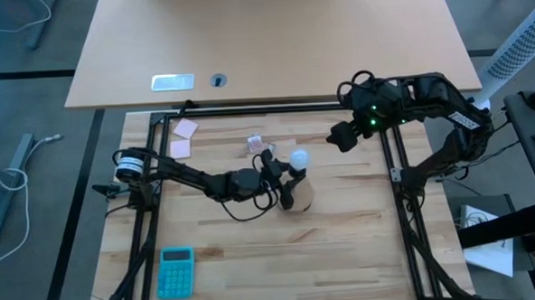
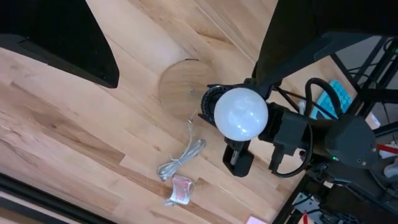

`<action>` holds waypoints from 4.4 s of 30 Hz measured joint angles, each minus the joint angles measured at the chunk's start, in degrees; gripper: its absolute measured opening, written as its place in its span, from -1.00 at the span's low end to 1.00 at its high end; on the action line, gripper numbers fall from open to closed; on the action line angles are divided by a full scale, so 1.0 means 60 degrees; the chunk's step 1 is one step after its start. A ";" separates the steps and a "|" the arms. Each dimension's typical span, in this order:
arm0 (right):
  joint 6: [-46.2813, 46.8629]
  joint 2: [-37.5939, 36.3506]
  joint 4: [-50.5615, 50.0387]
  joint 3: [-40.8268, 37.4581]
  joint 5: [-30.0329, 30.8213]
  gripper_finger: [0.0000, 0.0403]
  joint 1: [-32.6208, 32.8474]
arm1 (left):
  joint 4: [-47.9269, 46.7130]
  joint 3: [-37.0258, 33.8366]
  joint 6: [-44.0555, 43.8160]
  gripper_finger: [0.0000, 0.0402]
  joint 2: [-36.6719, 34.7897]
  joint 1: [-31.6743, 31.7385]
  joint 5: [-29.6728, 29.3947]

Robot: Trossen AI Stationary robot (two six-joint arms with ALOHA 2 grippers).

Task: Screw lightbulb
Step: Remove the light bulb from the lamp

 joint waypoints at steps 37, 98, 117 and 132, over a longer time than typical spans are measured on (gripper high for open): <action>0.0556 -0.0901 0.0275 0.1075 0.2285 0.86 -0.0251 | -0.7699 0.4905 -0.0305 -0.19 -0.0102 -0.0810 0.0097; 0.5781 -0.0229 0.2742 -0.2969 -0.0026 0.86 0.1587 | -0.9816 0.5128 0.1470 -0.19 -0.0462 -0.0236 -0.0286; 0.5839 -0.0204 0.2852 -0.2896 -0.0004 0.34 0.1581 | -0.9771 0.5226 0.1478 -0.19 -0.0466 -0.0274 -0.0287; 0.2026 -0.0251 0.2758 -0.2885 -0.0970 0.32 0.1585 | -0.9806 0.5219 0.1134 -0.19 -0.0568 -0.0348 0.1364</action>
